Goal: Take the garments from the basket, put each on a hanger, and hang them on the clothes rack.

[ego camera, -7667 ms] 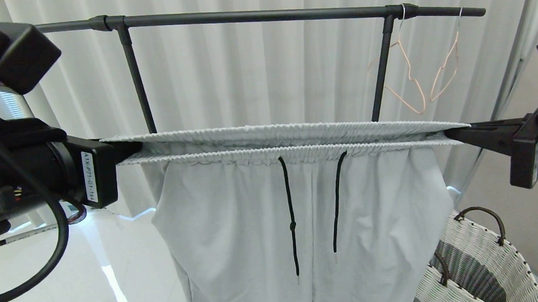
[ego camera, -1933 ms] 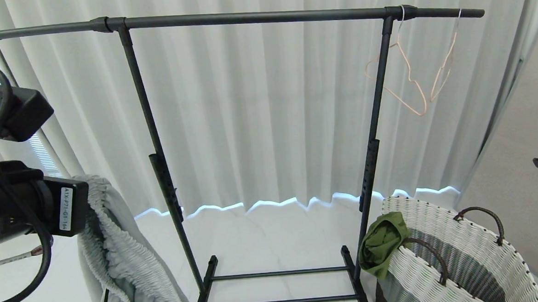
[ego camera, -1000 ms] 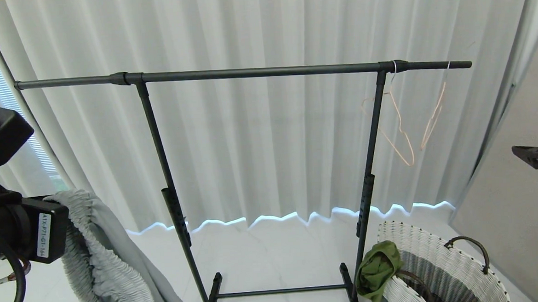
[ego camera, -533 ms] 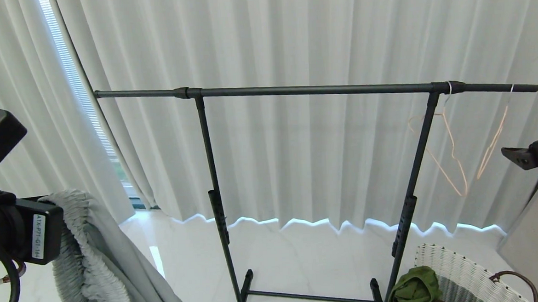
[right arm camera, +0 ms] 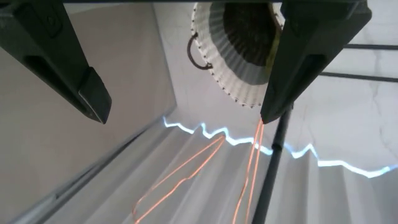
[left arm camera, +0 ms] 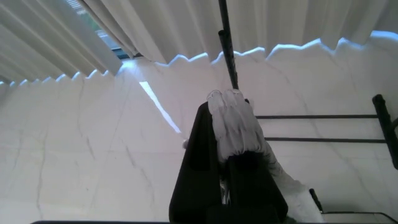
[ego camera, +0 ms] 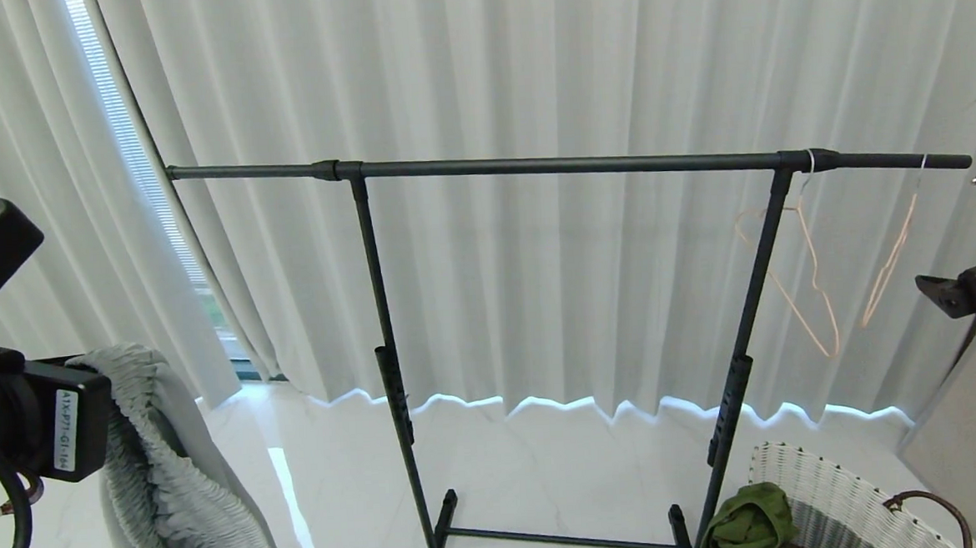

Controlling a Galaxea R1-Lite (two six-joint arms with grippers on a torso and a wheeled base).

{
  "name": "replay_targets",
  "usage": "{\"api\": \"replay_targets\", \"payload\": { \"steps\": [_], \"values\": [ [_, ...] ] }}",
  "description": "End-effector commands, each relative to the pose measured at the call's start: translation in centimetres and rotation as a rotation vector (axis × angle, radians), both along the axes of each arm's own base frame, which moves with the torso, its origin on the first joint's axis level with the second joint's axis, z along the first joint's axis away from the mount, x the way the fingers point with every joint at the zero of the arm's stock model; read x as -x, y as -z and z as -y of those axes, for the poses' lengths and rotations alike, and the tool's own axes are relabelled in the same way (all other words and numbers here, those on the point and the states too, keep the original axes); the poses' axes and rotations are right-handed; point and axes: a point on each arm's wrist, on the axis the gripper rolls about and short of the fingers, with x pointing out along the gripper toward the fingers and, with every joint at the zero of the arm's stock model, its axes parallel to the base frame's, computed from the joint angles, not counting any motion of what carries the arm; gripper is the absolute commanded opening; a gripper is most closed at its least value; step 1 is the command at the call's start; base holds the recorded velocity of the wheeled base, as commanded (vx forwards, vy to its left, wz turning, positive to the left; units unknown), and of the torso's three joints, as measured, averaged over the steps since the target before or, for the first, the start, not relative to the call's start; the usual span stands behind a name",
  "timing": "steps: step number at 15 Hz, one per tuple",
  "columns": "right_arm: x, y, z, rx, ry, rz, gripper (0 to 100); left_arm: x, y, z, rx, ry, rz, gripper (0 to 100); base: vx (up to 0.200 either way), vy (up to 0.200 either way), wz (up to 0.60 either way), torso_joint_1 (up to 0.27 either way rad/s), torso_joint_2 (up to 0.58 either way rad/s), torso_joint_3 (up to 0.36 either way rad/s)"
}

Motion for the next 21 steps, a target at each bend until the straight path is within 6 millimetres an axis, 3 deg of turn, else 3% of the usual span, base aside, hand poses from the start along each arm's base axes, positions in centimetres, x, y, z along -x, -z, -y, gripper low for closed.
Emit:
{"api": "replay_targets", "payload": {
  "steps": [1,12,21],
  "values": [
    [0.0,0.1,0.2,0.001,0.009,-0.003,100,0.0,0.0,0.0,0.0,0.001,-0.001,0,0.0,0.0,-0.6,-0.002,0.0,0.002],
    [-1.0,0.4,0.5,-0.017,0.018,0.018,100,0.4,-0.2,-0.2,-0.042,0.017,0.015,0,0.0,0.0,0.0,0.0,0.0,0.0],
    [-0.8,0.5,0.5,-0.015,0.016,0.01,100,0.6,0.1,-0.3,-0.046,0.018,0.008,0,0.0,-0.2,0.0,0.004,0.0,0.002]
  ]
}}
